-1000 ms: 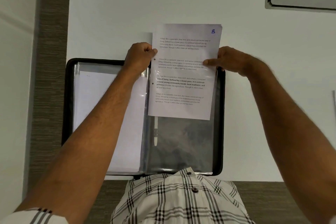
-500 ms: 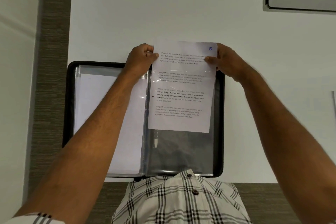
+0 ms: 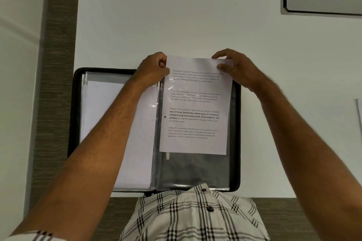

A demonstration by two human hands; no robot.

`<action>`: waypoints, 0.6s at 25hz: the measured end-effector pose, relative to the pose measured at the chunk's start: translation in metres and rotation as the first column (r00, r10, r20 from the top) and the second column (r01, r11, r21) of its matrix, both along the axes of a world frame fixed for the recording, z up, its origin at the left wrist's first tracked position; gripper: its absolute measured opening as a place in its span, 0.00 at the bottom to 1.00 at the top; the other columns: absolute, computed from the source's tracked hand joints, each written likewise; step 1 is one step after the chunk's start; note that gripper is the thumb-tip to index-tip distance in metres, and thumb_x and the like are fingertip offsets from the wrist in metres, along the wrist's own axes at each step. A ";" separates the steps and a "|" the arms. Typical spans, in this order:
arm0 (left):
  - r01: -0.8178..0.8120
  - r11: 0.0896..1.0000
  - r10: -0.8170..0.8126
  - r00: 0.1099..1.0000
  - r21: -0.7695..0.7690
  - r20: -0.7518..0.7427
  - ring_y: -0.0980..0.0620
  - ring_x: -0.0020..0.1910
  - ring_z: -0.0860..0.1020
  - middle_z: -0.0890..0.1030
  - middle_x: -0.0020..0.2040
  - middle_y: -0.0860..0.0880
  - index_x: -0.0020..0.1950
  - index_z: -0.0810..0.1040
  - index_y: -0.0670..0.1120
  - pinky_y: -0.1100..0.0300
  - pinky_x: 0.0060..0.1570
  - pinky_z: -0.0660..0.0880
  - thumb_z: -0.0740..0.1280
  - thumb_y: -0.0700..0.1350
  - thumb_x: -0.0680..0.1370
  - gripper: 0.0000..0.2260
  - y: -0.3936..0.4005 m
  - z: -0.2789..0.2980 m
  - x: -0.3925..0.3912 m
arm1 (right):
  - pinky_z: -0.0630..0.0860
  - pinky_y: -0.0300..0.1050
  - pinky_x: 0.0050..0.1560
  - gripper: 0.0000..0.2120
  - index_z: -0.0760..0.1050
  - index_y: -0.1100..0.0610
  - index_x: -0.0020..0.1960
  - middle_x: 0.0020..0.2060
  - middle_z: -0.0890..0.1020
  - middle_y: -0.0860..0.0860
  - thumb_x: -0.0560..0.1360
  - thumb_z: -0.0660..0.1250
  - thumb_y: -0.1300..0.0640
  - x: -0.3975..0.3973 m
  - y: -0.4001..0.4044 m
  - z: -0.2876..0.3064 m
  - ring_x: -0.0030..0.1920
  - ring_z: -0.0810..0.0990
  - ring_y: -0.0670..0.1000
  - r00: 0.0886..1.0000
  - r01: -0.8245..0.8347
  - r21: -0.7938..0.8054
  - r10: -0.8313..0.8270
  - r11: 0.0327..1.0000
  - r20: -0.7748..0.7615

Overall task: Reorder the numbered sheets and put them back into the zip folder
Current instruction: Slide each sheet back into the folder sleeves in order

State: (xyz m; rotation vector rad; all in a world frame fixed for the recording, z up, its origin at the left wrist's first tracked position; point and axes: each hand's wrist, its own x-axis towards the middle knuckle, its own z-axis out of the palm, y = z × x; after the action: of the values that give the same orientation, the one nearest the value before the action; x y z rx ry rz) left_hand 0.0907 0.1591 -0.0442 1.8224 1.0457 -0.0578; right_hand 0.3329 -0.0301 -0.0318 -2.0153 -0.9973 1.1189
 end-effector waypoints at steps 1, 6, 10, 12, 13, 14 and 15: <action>-0.004 1.000 0.004 0.999 -0.014 0.040 0.53 0.40 0.76 0.78 0.42 0.50 0.59 0.79 0.46 0.58 0.41 0.73 0.70 0.40 0.78 0.10 -0.001 0.000 -0.001 | 0.78 0.41 0.49 0.12 0.81 0.44 0.60 0.55 0.83 0.45 0.83 0.67 0.58 -0.002 0.000 0.000 0.51 0.82 0.46 1.000 0.002 0.004 -0.002 1.000 -0.013; -0.001 0.999 -0.005 0.993 0.048 0.116 0.56 0.44 0.77 0.80 0.45 0.53 0.62 0.82 0.57 0.59 0.51 0.76 0.67 0.46 0.81 0.11 -0.005 -0.006 -0.007 | 0.79 0.46 0.59 0.11 0.84 0.43 0.58 0.55 0.85 0.40 0.83 0.67 0.56 -0.005 -0.004 0.002 0.55 0.83 0.44 0.999 -0.028 -0.038 0.029 0.999 0.021; 0.008 0.992 -0.020 0.995 0.129 0.095 0.56 0.50 0.81 0.85 0.50 0.56 0.56 0.85 0.54 0.54 0.57 0.79 0.67 0.49 0.81 0.09 -0.007 -0.009 -0.008 | 0.79 0.49 0.62 0.10 0.85 0.47 0.58 0.53 0.87 0.42 0.84 0.66 0.56 -0.004 -0.006 0.005 0.56 0.84 0.46 0.997 -0.062 -0.043 0.063 0.997 0.033; 0.007 0.987 -0.021 0.996 0.158 0.084 0.59 0.44 0.79 0.83 0.43 0.56 0.56 0.85 0.53 0.57 0.52 0.79 0.68 0.47 0.81 0.07 -0.009 -0.010 -0.008 | 0.79 0.49 0.58 0.11 0.84 0.45 0.59 0.50 0.86 0.45 0.83 0.65 0.56 -0.005 -0.008 0.005 0.53 0.84 0.48 0.998 -0.052 -0.034 0.053 0.998 0.028; 0.007 0.985 -0.021 0.997 0.175 0.079 0.59 0.40 0.78 0.81 0.40 0.55 0.56 0.85 0.54 0.58 0.48 0.78 0.69 0.46 0.80 0.07 -0.010 -0.010 -0.008 | 0.79 0.49 0.56 0.12 0.83 0.43 0.58 0.48 0.86 0.47 0.83 0.65 0.57 -0.005 -0.009 0.005 0.52 0.83 0.50 0.999 -0.047 -0.027 0.047 0.999 0.019; 0.012 0.982 -0.026 0.997 0.188 0.073 0.58 0.38 0.77 0.80 0.38 0.54 0.55 0.85 0.55 0.58 0.47 0.77 0.69 0.46 0.80 0.07 -0.011 -0.010 -0.008 | 0.78 0.49 0.55 0.12 0.83 0.43 0.58 0.47 0.86 0.48 0.83 0.66 0.57 -0.006 -0.010 0.005 0.51 0.83 0.52 0.999 -0.047 -0.020 0.047 0.999 0.013; 0.024 0.980 -0.039 0.997 0.195 0.072 0.57 0.40 0.78 0.81 0.40 0.54 0.54 0.85 0.55 0.57 0.49 0.79 0.69 0.46 0.80 0.07 -0.011 -0.010 -0.009 | 0.78 0.50 0.55 0.12 0.84 0.43 0.57 0.48 0.86 0.48 0.82 0.66 0.57 -0.006 -0.011 0.003 0.52 0.83 0.53 0.999 -0.050 -0.018 0.050 0.999 0.014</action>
State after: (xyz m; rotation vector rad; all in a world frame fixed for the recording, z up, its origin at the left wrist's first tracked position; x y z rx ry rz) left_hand 0.0820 0.1477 -0.0538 2.0012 0.9970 0.0968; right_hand 0.3265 -0.0411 -0.0284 -2.0257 -1.0534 1.1447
